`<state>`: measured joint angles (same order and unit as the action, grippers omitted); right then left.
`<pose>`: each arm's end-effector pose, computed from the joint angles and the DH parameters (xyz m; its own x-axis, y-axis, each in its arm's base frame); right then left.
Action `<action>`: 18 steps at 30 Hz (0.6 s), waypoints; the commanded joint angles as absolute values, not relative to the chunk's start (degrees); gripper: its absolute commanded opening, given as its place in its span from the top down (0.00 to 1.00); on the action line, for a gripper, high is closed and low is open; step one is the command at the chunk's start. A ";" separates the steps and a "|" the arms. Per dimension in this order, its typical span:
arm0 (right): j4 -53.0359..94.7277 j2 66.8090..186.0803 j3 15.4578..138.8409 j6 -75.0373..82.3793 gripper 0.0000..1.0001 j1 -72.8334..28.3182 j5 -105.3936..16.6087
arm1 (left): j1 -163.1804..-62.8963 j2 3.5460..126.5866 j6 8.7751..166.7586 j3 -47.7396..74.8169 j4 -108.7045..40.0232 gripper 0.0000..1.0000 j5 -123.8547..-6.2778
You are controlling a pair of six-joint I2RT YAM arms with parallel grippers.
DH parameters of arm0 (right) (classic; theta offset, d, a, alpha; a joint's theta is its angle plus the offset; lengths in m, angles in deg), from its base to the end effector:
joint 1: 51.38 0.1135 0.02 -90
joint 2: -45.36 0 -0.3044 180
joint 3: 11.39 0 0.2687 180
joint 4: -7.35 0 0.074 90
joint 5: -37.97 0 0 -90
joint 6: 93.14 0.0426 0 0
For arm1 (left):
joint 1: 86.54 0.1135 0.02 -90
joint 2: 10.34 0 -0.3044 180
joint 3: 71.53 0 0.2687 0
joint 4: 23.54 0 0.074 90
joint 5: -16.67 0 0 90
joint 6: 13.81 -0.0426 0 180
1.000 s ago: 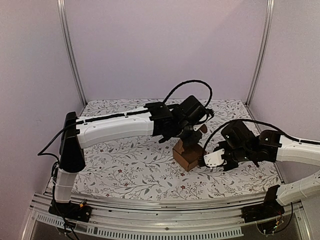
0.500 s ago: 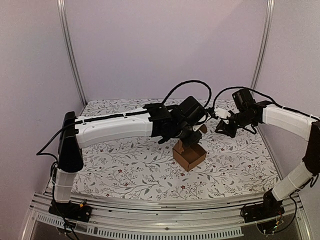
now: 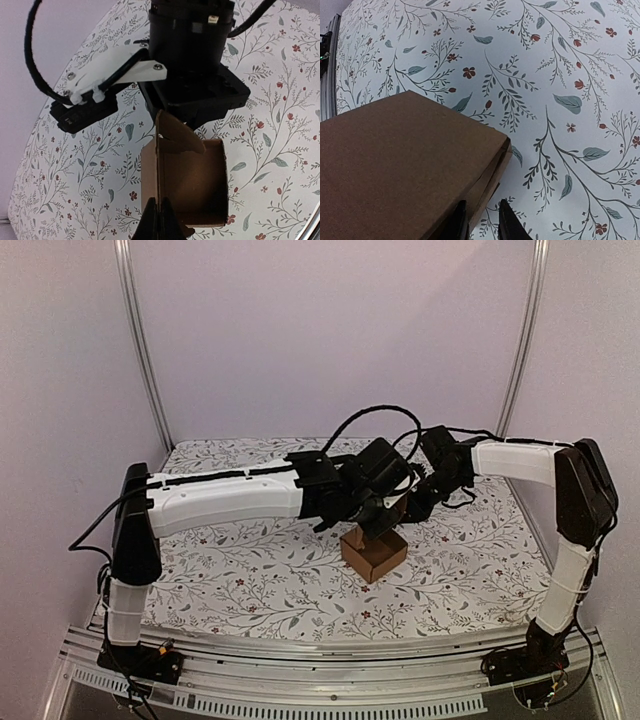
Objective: Fold the paper box
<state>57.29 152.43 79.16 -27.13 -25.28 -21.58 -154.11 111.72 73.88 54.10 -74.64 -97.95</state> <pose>0.3598 0.2003 0.2266 -0.5241 -0.6470 -0.5538 -0.8473 0.4620 0.2621 0.2171 -0.4793 0.3051 -0.2517 0.7057 -0.6623 0.7437 0.5789 0.3343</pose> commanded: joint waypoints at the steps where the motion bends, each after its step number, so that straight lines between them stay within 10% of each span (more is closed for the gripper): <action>1: 64.41 154.65 81.45 -26.09 0.79 -24.63 -16.25 | -156.00 111.22 74.75 50.53 -76.14 1.00 -96.62; 18: 70.92 149.70 79.69 -24.03 0.72 -33.30 -17.34 | -160.37 111.64 74.39 45.78 -75.04 1.00 -99.43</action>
<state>67.04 153.61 80.93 -22.45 -32.07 -18.43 -158.57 111.41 74.32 46.99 -75.01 -98.91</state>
